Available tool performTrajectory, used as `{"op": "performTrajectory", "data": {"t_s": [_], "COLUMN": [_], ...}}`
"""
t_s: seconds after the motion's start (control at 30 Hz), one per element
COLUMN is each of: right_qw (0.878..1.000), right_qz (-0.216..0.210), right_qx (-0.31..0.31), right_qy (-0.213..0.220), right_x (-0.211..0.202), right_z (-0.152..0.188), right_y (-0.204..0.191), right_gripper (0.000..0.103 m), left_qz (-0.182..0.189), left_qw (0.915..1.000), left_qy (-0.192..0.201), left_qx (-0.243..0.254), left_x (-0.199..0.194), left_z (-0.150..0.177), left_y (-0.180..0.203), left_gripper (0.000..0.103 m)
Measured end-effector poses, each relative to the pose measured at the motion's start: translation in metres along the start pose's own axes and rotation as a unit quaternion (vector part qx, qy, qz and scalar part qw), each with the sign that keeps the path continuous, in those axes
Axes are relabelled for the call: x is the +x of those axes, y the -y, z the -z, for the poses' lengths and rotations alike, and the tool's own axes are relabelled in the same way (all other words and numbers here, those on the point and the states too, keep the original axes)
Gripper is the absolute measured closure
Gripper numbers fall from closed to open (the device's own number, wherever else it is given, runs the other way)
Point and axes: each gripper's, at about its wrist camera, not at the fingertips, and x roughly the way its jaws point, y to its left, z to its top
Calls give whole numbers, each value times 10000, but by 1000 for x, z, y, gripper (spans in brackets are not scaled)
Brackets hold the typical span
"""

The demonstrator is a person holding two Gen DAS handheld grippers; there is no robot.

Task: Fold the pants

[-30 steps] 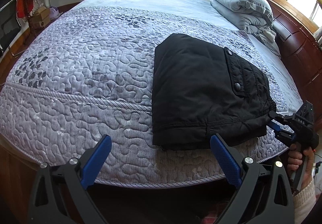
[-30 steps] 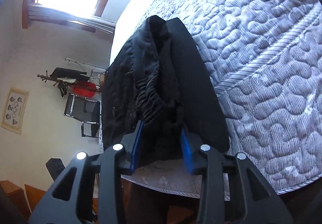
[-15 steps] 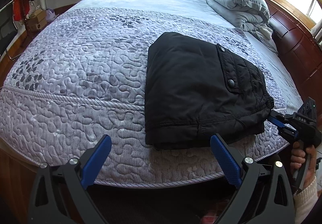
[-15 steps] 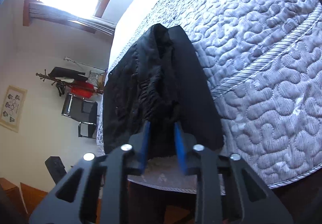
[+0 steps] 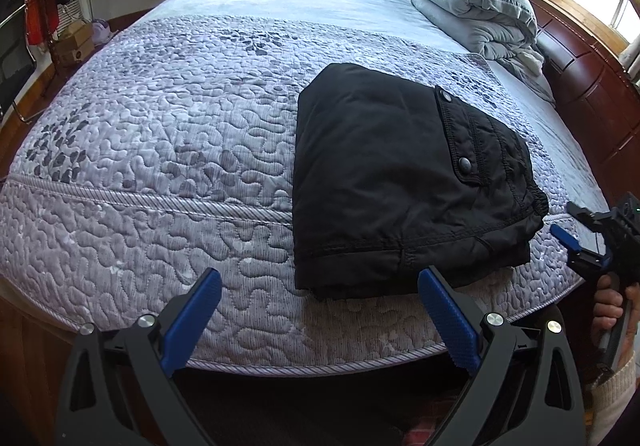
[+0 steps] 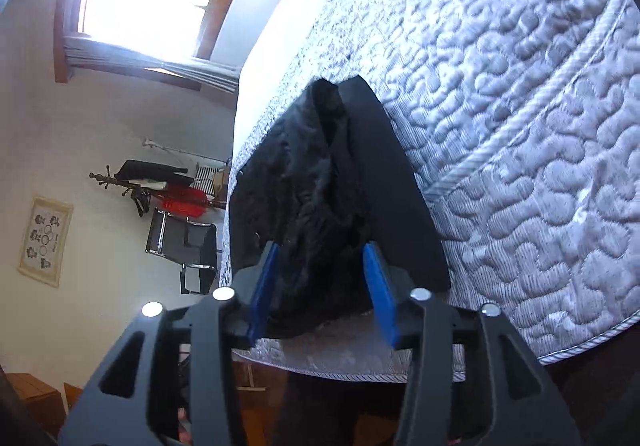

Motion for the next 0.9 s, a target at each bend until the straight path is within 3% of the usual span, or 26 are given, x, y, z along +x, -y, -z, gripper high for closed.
{"op": "performTrajectory", "data": {"t_s": [0.27, 0.4, 0.6, 0.73, 0.9], "right_qw": [9993, 9987, 9939, 9777, 9438], "right_qz": [22, 131, 739, 1367, 1911], "right_qx": [-69, -71, -552, -1456, -2627], "right_qy": [379, 481, 604, 655, 606], "right_x": [-30, -35, -35, -28, -7], "right_z": [-12, -14, -18, -17, -7], "right_y": [-3, -5, -26, -66, -121], "right_gripper": [44, 42, 37, 33, 27], "left_qz": [-88, -196, -365, -329, -297], "left_qw": [9996, 9985, 9949, 9933, 9922], "left_qy": [188, 513, 913, 1043, 1119], "left_qx": [-166, -47, 234, 364, 466], "left_x": [-9, -28, -52, -59, -60], "left_z": [-19, -30, -49, -59, -69], "left_y": [-8, 0, 20, 32, 44], "left_gripper": [4, 4, 4, 4, 4]}}
